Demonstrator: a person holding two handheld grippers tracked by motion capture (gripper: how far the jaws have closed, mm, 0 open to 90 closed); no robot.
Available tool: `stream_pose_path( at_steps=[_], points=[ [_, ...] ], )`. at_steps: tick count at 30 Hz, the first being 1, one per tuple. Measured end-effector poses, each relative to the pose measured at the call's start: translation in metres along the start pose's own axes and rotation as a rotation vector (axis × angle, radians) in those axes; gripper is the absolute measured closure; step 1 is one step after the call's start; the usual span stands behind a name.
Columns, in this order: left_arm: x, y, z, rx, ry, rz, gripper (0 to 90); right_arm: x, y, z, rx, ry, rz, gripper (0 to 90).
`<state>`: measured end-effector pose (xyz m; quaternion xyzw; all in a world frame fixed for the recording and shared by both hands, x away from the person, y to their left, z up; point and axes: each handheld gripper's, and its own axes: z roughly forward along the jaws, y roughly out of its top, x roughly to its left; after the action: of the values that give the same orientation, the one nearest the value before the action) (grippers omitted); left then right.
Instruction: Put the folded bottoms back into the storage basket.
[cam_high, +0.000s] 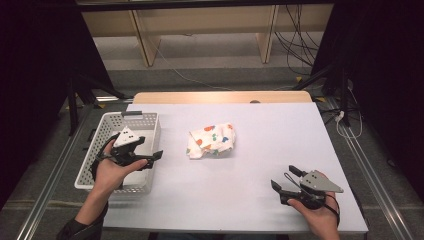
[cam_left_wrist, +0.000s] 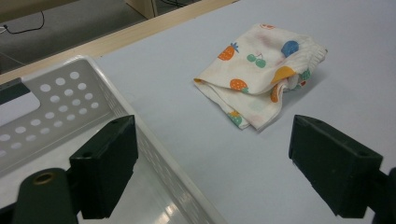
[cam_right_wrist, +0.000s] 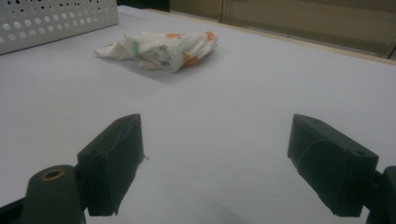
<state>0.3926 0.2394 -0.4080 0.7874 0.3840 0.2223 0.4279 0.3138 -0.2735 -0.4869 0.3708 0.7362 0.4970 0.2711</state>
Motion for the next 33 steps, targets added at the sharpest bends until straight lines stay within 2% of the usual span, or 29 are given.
stream_pose_path(
  at_steps=[11, 21, 33],
  points=[
    [-0.005, 0.006, 0.000, -0.019, 0.009, -0.002, 15.5, 0.001, 0.000, -0.002, 0.004, -0.008, -0.003, 19.0],
    [-0.015, 0.018, 0.011, -0.018, -0.002, -0.003, 15.6, 0.001, 0.000, -0.002, 0.003, -0.010, 0.001, 19.0],
    [-0.037, 0.033, 0.032, -0.007, -0.042, 0.058, 15.5, 0.001, 0.000, -0.002, 0.006, -0.010, 0.002, 19.0]
  ],
)
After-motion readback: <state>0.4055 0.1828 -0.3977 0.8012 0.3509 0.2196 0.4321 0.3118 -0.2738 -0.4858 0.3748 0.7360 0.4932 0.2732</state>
